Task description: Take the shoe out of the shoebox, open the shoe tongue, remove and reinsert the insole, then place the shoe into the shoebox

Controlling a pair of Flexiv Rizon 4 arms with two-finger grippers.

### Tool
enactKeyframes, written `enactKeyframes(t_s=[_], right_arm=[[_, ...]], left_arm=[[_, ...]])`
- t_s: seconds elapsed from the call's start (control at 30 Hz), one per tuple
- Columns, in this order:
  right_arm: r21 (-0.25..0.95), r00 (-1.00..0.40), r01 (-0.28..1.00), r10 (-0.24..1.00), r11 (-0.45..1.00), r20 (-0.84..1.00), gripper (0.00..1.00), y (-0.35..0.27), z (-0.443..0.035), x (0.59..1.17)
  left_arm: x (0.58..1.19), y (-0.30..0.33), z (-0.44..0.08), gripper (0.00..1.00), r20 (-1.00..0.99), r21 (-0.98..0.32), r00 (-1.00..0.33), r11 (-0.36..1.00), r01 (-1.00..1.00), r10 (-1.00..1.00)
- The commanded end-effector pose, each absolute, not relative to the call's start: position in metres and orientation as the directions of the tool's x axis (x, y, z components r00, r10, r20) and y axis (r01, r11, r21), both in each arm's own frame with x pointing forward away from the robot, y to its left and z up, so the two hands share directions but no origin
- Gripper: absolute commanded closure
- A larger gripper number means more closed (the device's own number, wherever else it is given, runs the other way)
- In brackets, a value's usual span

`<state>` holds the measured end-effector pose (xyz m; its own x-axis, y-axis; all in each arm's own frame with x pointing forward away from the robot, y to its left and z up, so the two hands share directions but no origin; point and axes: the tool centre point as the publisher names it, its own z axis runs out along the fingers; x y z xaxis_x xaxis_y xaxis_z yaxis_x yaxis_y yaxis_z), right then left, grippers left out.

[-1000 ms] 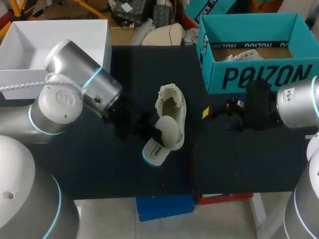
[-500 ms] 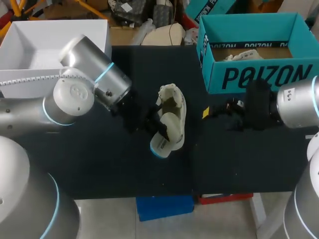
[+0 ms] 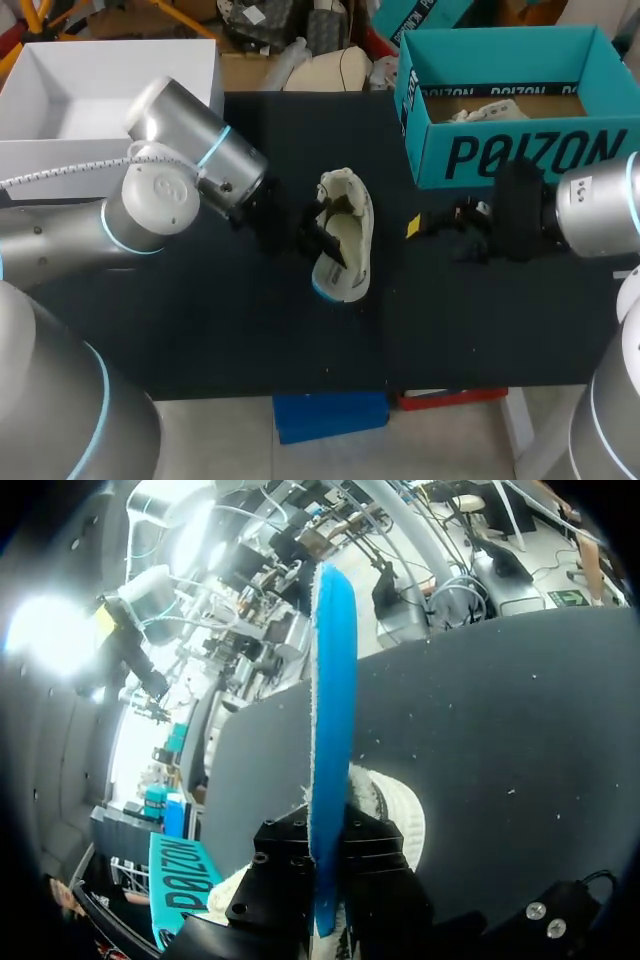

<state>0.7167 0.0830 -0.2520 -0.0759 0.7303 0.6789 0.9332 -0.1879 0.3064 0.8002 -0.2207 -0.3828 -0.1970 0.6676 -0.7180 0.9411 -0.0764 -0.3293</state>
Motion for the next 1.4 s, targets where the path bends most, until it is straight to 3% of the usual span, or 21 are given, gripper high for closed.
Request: enactKeyframes(t_s=[0.03, 0.23, 0.37, 0.47, 0.53, 0.77, 0.87, 1.0, 1.1, 1.27, 1.4], right_arm=[[0.306, -0.075, 0.933, 0.732, -0.188, 0.678, 0.0, 0.084, -0.252, 0.717], [0.306, -0.075, 0.933, 0.732, -0.188, 0.678, 0.0, 0.084, -0.252, 0.717], [0.306, -0.075, 0.933, 0.732, -0.188, 0.678, 0.0, 0.084, -0.252, 0.717], [0.306, -0.075, 0.933, 0.732, -0.188, 0.678, 0.0, 0.084, -0.252, 0.717], [0.306, -0.075, 0.933, 0.732, -0.188, 0.678, 0.0, 0.084, -0.252, 0.717], [0.306, -0.075, 0.933, 0.732, -0.188, 0.678, 0.0, 0.084, -0.252, 0.717], [0.306, -0.075, 0.933, 0.732, -0.188, 0.678, 0.0, 0.084, -0.252, 0.717], [0.306, -0.075, 0.933, 0.732, -0.188, 0.678, 0.0, 0.084, -0.252, 0.717], [0.306, -0.075, 0.933, 0.732, -0.188, 0.678, 0.0, 0.084, -0.252, 0.717], [0.306, -0.075, 0.933, 0.732, -0.188, 0.678, 0.0, 0.084, -0.252, 0.717], [0.306, -0.075, 0.933, 0.732, -0.188, 0.678, 0.0, 0.084, -0.252, 0.717]], left_arm=[[0.81, -0.226, -0.391, 1.0, -0.724, -0.323, -0.199, -0.07, 0.944, 0.661], [0.816, -0.228, -0.389, 0.97, -0.739, -0.293, -0.187, -0.059, 0.954, 0.647], [0.811, -0.226, -0.381, 0.37, -0.739, -0.283, -0.179, -0.057, 0.958, 0.649], [0.806, -0.222, -0.374, 0.15, -0.736, -0.275, -0.173, -0.056, 0.96, 0.654], [0.801, -0.221, -0.369, 0.12, -0.738, -0.269, -0.167, -0.059, 0.961, 0.654], [0.781, -0.216, -0.354, 0.2, -0.738, -0.256, -0.142, -0.079, 0.963, 0.66], [0.775, -0.212, -0.349, 0.33, -0.738, -0.253, -0.138, -0.082, 0.964, 0.66], [0.771, -0.207, -0.345, 0.6, -0.731, -0.254, -0.139, -0.077, 0.964, 0.668], [0.769, -0.205, -0.345, 0.65, -0.716, -0.267, -0.149, -0.069, 0.961, 0.682], [0.765, -0.204, -0.349, 1.0, -0.707, -0.285, -0.159, -0.072, 0.956, 0.689], [0.767, -0.205, -0.351, 1.0, -0.705, -0.293, -0.165, -0.071, 0.953, 0.69]])
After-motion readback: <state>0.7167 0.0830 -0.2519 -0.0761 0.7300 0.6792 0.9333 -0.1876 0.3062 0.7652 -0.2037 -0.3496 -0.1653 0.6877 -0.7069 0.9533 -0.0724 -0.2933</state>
